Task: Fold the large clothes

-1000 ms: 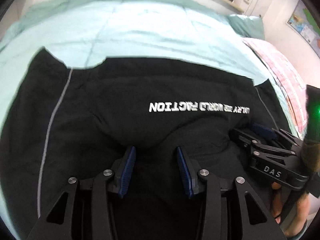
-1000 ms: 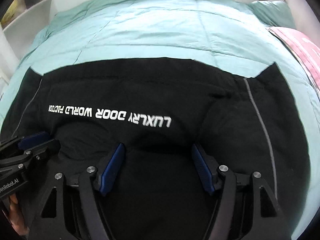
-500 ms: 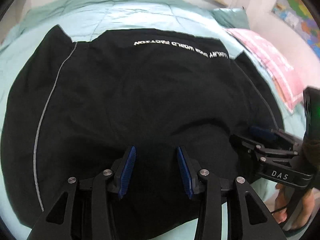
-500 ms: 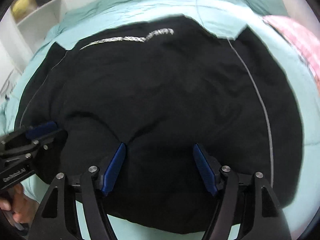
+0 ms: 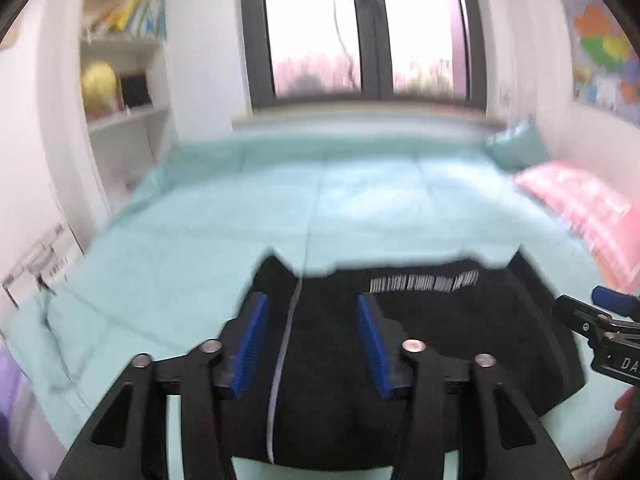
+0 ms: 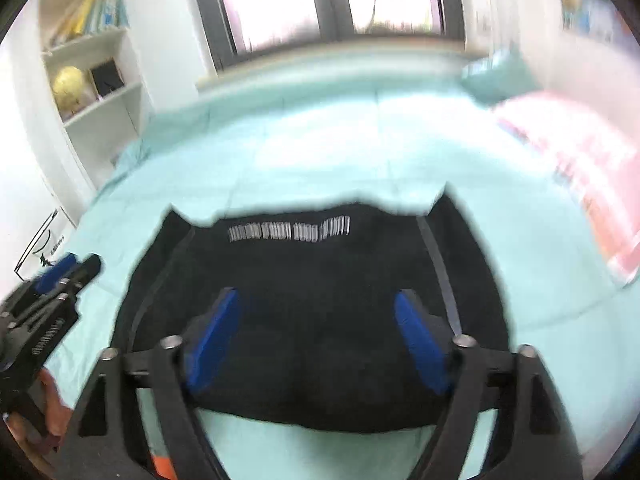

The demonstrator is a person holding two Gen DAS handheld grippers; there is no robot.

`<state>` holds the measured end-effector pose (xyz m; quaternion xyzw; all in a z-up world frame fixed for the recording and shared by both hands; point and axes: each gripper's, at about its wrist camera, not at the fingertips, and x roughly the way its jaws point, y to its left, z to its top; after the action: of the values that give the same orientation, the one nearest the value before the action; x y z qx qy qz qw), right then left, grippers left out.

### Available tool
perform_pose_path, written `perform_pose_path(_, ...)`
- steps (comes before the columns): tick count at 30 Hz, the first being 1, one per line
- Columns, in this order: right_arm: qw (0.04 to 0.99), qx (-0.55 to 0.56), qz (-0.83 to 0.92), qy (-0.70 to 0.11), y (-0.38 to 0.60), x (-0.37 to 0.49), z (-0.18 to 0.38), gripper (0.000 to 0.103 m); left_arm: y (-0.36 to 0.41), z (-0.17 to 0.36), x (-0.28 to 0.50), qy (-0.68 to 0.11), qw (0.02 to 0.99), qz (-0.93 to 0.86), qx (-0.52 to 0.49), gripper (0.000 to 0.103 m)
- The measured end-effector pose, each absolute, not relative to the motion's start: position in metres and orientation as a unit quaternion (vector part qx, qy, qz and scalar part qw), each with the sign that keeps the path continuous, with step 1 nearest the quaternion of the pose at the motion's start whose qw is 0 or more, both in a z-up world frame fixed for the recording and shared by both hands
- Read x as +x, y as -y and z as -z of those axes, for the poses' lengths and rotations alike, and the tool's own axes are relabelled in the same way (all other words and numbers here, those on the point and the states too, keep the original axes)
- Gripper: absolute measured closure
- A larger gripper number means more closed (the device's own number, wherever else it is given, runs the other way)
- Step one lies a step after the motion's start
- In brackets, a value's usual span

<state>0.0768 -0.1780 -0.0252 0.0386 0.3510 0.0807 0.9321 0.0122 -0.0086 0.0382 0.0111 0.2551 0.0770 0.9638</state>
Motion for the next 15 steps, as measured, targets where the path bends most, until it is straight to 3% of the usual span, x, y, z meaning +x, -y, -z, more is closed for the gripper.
perform_pose_path(2, 0.946, 0.027, -0.074, -0.316, 0.176, 0.061, -0.006, 0.003, 0.008, -0.063, -0.002, -0.234, 0.970, -0.061, 0.018, 0.032)
perform_pose_path(7, 0.963, -0.019, -0.053, -0.263, 0.158, 0.029, -0.059, 0.002, 0.015, -0.095, -0.023, -0.212, 0.975, -0.054, 0.026, 0.032)
perform_pose_path(15, 0.959, -0.044, -0.045, -0.276, 0.142, 0.013, -0.051, 0.002, 0.006, -0.081, -0.029, -0.219, 0.975, -0.027, -0.020, 0.032)
